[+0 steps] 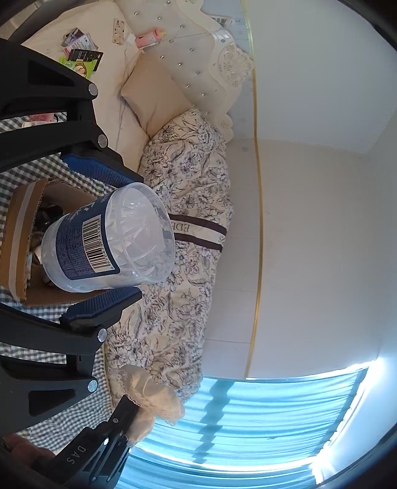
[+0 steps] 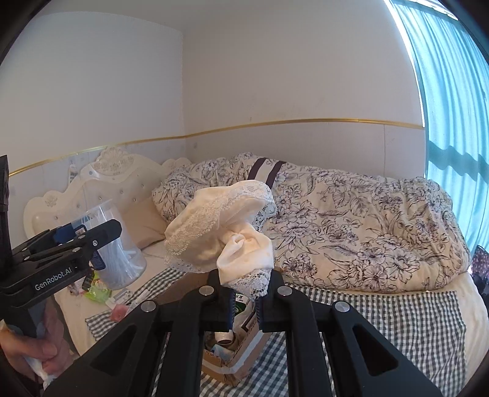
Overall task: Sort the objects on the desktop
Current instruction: 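Carry the floss container and lace cloth with both tools over the cardboard box, then open the left tool to drop the container while the right tool releases the lace cloth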
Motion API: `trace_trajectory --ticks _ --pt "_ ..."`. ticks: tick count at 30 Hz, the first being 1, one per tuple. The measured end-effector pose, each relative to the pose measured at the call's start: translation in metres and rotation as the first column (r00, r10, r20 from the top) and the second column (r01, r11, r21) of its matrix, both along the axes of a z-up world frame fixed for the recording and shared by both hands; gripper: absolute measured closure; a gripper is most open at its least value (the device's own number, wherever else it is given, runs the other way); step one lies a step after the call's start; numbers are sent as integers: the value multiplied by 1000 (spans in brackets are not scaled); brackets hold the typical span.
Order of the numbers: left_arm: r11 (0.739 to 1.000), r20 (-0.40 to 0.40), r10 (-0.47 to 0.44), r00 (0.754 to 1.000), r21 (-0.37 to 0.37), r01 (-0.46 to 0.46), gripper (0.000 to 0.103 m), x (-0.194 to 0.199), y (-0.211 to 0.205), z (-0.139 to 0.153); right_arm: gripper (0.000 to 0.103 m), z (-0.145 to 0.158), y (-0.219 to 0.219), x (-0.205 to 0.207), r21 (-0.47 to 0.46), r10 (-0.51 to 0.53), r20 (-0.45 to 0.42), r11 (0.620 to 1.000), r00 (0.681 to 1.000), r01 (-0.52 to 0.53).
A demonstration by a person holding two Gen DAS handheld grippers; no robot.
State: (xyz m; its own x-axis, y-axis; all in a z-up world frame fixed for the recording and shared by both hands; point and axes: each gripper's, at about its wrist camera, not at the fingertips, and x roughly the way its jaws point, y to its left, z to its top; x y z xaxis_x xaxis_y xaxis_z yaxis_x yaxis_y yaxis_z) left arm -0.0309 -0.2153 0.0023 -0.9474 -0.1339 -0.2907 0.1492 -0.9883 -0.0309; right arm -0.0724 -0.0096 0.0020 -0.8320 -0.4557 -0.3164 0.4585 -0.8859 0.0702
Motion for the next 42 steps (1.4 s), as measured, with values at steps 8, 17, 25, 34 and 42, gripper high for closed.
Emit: trace_trajectory --ticks 8,17,25,34,42 --pt "1000 70 3 998 23 -4 35 -40 -18 -34 93 -25 -25 -33 36 14 46 999 999 -16" --pt "999 172 1 985 36 -8 36 -85 -37 -83 93 -70 -52 -75 73 31 133 996 991 -41" --pt "999 258 -19 966 53 5 37 -116 -51 -117 93 -110 -78 -104 130 46 207 989 977 -74" --pt "997 315 -46 948 74 24 39 -135 -56 -145 92 -145 -94 -125 172 70 263 978 962 -118" --pt "993 318 -33 947 118 -5 39 -137 -69 -153 84 -160 -97 -129 193 64 288 973 955 -123"
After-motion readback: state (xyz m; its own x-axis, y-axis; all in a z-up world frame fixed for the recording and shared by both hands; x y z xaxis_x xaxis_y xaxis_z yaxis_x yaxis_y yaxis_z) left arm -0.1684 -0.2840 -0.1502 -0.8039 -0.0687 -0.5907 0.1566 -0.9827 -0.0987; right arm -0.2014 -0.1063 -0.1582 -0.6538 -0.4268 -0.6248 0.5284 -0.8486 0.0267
